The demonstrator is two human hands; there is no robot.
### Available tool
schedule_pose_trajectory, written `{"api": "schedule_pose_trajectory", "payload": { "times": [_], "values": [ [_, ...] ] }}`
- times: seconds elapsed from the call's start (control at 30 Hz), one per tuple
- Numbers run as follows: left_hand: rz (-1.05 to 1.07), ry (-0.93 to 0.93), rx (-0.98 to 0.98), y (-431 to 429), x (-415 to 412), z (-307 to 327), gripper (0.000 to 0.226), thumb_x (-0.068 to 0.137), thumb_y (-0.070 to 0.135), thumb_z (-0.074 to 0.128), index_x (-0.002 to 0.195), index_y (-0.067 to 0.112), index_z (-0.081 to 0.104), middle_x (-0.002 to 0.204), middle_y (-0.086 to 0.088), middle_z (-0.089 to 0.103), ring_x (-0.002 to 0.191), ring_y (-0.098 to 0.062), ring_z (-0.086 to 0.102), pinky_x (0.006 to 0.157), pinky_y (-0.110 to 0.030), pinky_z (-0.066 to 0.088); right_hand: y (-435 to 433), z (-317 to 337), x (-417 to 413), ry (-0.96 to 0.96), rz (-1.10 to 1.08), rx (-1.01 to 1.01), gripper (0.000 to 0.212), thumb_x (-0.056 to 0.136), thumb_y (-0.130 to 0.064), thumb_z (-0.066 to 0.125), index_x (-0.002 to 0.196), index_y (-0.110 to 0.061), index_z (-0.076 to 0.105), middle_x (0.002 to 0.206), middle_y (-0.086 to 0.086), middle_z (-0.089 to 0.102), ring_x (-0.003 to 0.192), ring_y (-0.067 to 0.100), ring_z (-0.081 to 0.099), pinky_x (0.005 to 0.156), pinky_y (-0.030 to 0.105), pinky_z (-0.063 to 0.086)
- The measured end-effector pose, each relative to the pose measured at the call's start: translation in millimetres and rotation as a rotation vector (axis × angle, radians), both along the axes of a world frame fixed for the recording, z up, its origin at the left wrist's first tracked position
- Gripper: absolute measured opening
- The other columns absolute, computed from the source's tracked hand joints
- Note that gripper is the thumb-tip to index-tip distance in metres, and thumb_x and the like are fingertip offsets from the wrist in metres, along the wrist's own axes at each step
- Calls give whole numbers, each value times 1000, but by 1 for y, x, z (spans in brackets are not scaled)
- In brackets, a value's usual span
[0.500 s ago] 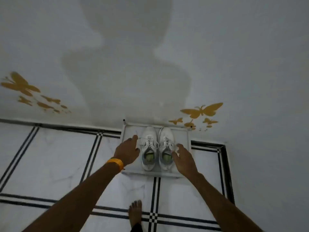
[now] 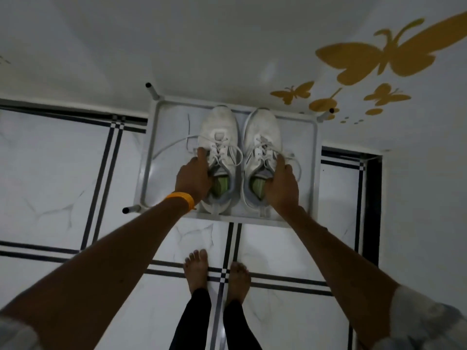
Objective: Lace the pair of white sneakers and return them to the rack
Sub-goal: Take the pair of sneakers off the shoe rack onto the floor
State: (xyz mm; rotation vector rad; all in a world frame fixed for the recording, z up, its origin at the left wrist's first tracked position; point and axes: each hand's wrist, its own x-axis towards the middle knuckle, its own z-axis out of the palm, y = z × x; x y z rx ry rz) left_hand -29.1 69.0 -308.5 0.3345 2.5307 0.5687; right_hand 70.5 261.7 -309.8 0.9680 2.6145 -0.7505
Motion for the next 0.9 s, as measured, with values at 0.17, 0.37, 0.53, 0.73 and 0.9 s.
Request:
{"api": "schedule_pose_trajectory", "payload": {
  "times": [0.17, 0.37, 0.53, 0.73, 0.9],
  "values": [
    [48, 67, 113, -3, 20, 16, 43, 93, 19, 51, 131, 14, 34, 108, -19, 69, 92, -42, 67, 80, -52, 56, -6, 16, 9, 155, -17, -105, 59, 95, -1, 48, 150, -4, 28, 146, 18, 46, 129, 32, 50, 105, 35, 41],
    [120, 48, 247, -36, 94, 97, 44, 94, 18, 46, 136, 17, 35, 113, -14, 69, 96, -33, 69, 83, -46, 59, -40, 88, 81, 276, -64, -233, 54, 97, -6, 48, 149, -6, 32, 141, 14, 50, 126, 16, 49, 100, 6, 29],
    [154, -12, 296, -81, 171, 145, 49, 97, 25, 48, 143, 22, 31, 114, -6, 69, 94, -23, 69, 87, -39, 58, -84, 142, 164, 320, -79, -272, 54, 99, -15, 48, 150, -12, 30, 143, 7, 50, 123, 5, 42, 104, 18, 34],
    [82, -38, 336, -133, 251, 123, 55, 98, 32, 45, 147, 28, 23, 125, -4, 65, 104, -21, 67, 93, -42, 56, -131, 124, 253, 325, -42, -196, 58, 94, -21, 39, 149, -7, 31, 140, 14, 51, 126, 27, 51, 104, 28, 38],
    [2, -1, 305, -175, 302, 41, 54, 98, 26, 47, 147, 18, 26, 128, -12, 63, 108, -28, 66, 95, -41, 55, -173, 42, 319, 343, -16, -193, 57, 92, -15, 41, 146, 0, 34, 131, 18, 55, 116, 18, 53, 98, 16, 35]
  ]
}}
